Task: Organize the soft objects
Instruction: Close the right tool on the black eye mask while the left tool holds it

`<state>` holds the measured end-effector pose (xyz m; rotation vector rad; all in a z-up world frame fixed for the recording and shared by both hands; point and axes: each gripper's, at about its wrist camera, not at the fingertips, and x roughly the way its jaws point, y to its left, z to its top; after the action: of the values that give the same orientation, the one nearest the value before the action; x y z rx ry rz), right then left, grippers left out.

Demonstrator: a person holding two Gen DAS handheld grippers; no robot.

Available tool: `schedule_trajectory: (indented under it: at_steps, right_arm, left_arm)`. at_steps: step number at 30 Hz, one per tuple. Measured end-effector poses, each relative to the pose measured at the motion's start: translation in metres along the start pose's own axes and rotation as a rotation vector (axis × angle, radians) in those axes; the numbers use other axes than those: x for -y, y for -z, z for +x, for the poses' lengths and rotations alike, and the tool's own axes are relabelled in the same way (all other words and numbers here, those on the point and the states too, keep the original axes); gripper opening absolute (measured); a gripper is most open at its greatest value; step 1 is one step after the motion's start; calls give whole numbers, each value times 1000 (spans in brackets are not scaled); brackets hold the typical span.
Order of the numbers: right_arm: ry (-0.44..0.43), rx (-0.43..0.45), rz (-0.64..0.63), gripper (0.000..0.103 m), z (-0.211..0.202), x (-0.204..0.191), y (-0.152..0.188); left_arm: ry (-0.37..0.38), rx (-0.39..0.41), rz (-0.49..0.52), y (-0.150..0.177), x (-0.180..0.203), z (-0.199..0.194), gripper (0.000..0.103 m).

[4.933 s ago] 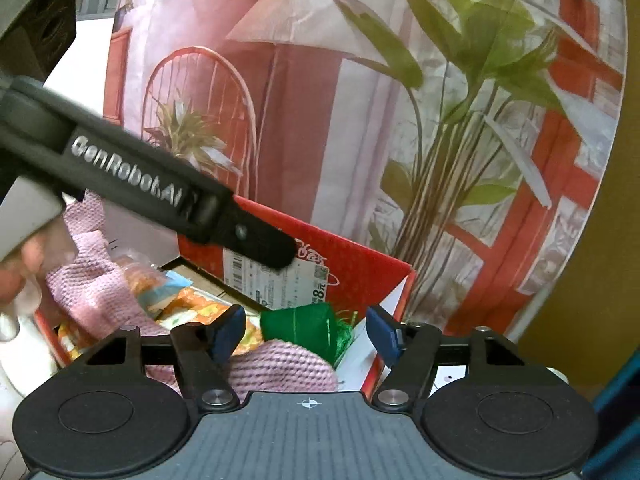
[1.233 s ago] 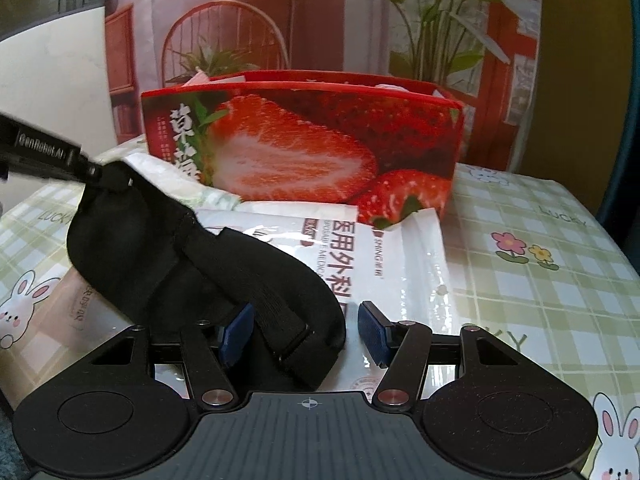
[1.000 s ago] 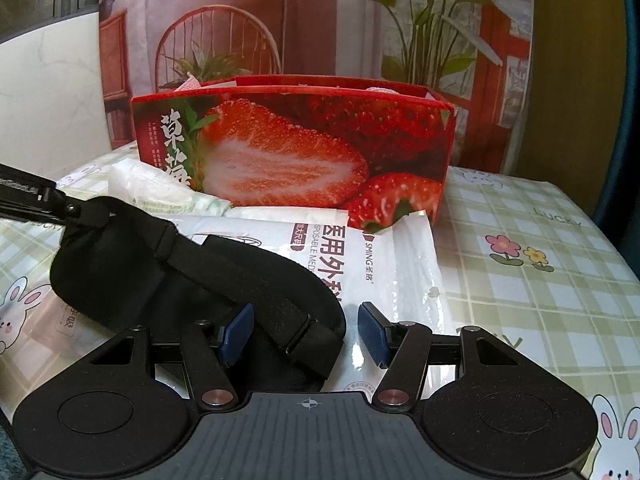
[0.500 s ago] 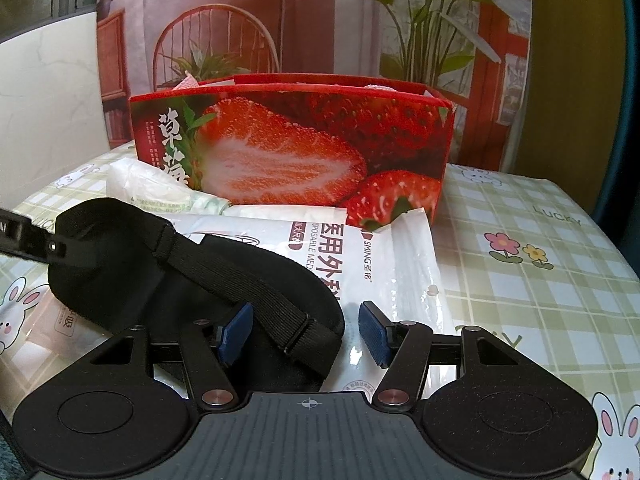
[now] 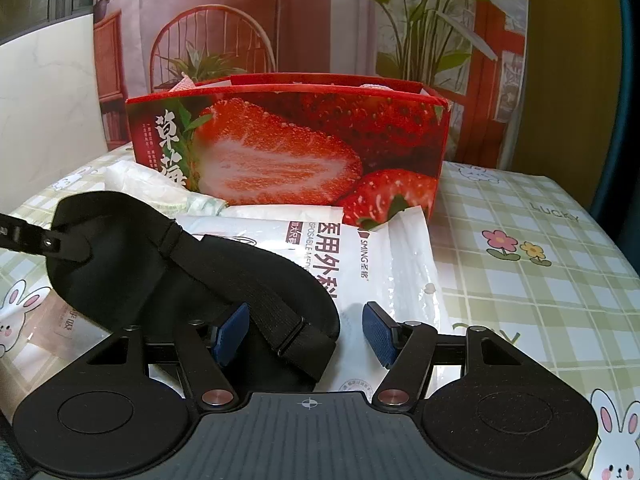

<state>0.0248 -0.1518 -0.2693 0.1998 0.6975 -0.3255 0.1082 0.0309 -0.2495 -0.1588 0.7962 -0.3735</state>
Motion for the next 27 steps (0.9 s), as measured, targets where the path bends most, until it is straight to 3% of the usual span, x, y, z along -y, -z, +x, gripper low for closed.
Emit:
schedule_trajectory:
  at_steps: [13, 19, 27]
  right_arm:
    - [-87, -63, 48, 57, -11, 5, -2]
    - [-129, -52, 35, 47, -13, 0, -2]
    - [-161, 73, 82, 24, -31, 7, -10]
  left_arm:
    - [-11, -17, -40, 1, -6, 2, 17]
    - [-10, -5, -19, 1, -1, -2, 18]
    - [-19, 80, 108, -3, 18, -19, 22]
